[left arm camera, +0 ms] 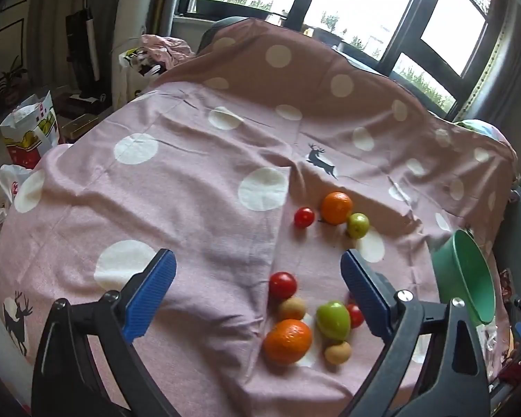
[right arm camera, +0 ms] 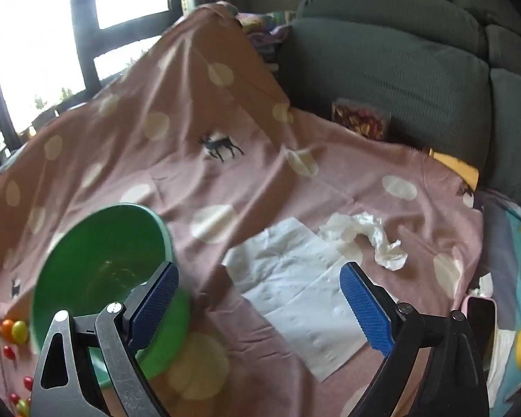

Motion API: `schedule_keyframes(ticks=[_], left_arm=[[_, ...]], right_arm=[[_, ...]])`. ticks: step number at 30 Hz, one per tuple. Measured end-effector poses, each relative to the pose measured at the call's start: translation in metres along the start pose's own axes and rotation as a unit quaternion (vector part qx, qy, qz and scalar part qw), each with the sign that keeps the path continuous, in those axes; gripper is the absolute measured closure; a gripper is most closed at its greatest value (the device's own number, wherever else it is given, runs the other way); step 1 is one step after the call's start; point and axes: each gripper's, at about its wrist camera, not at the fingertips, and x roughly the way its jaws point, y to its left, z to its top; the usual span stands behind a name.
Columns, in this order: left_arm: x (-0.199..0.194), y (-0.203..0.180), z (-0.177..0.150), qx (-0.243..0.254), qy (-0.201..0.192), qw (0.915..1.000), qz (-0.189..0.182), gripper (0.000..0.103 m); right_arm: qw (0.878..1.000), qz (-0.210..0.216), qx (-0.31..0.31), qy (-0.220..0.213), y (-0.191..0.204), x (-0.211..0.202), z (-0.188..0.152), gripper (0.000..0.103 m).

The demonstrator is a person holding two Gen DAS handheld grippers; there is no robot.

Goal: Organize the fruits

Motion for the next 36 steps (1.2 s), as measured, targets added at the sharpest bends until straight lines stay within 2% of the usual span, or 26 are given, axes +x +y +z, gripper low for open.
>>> schedule_keyframes(ticks=[2, 6, 10, 14, 16, 18, 19, 22, 25, 29, 32, 36], left_arm=[[-0.004, -0.006, -0.001, 0.003, 0.002, 0.9998, -0.02, 0.008], [-0.008, -0.015, -0.003, 0.006, 0.01, 0.9989, -0.044, 0.01], [0.001, -0.026, -0.008, 0.024, 0.029, 0.9983, -0.046, 0.015], [0.014, -0.032, -0.013, 0.03, 0.056, 0.9969, -0.046, 0.021], [0.018, -0.035, -0.016, 0.035, 0.06, 0.9967, -0.042, 0.025], [0.02, -0.04, -0.019, 0.049, 0.06, 0.9964, -0.032, 0.027], [0.021, -0.042, -0.019, 0.053, 0.06, 0.9964, -0.029, 0.028], [0.025, -0.046, -0.021, 0.061, 0.064, 0.9958, -0.022, 0.032], [0.026, -0.044, -0.021, 0.062, 0.068, 0.9956, -0.021, 0.036], [0.028, -0.04, -0.019, 0.048, 0.075, 0.9955, -0.033, 0.04], [0.029, -0.039, -0.018, 0.036, 0.082, 0.9951, -0.042, 0.046], [0.027, -0.034, -0.016, 0.018, 0.079, 0.9952, -0.054, 0.052]], right_arm=[[0.999, 0.026, -0.026, -0.014, 0.026, -0.029, 0.004, 0.008], [0.986, 0.135, -0.092, -0.022, 0.088, -0.073, 0.002, 0.008], [0.957, 0.262, -0.123, 0.01, 0.142, -0.086, -0.016, 0.008], [0.926, 0.34, -0.155, 0.059, 0.184, -0.079, -0.053, 0.018], [0.913, 0.356, -0.186, 0.077, 0.201, -0.071, -0.074, 0.02], [0.903, 0.361, -0.209, 0.1, 0.215, -0.062, -0.089, 0.03], [0.899, 0.368, -0.207, 0.115, 0.22, -0.058, -0.094, 0.034], [0.889, 0.387, -0.196, 0.146, 0.225, -0.05, -0.098, 0.036], [0.884, 0.391, -0.197, 0.163, 0.228, -0.047, -0.1, 0.043], [0.873, 0.411, -0.187, 0.185, 0.231, -0.043, -0.101, 0.046], [0.871, 0.411, -0.18, 0.202, 0.234, -0.039, -0.101, 0.051], [0.867, 0.41, -0.186, 0.213, 0.245, -0.044, -0.094, 0.054]])
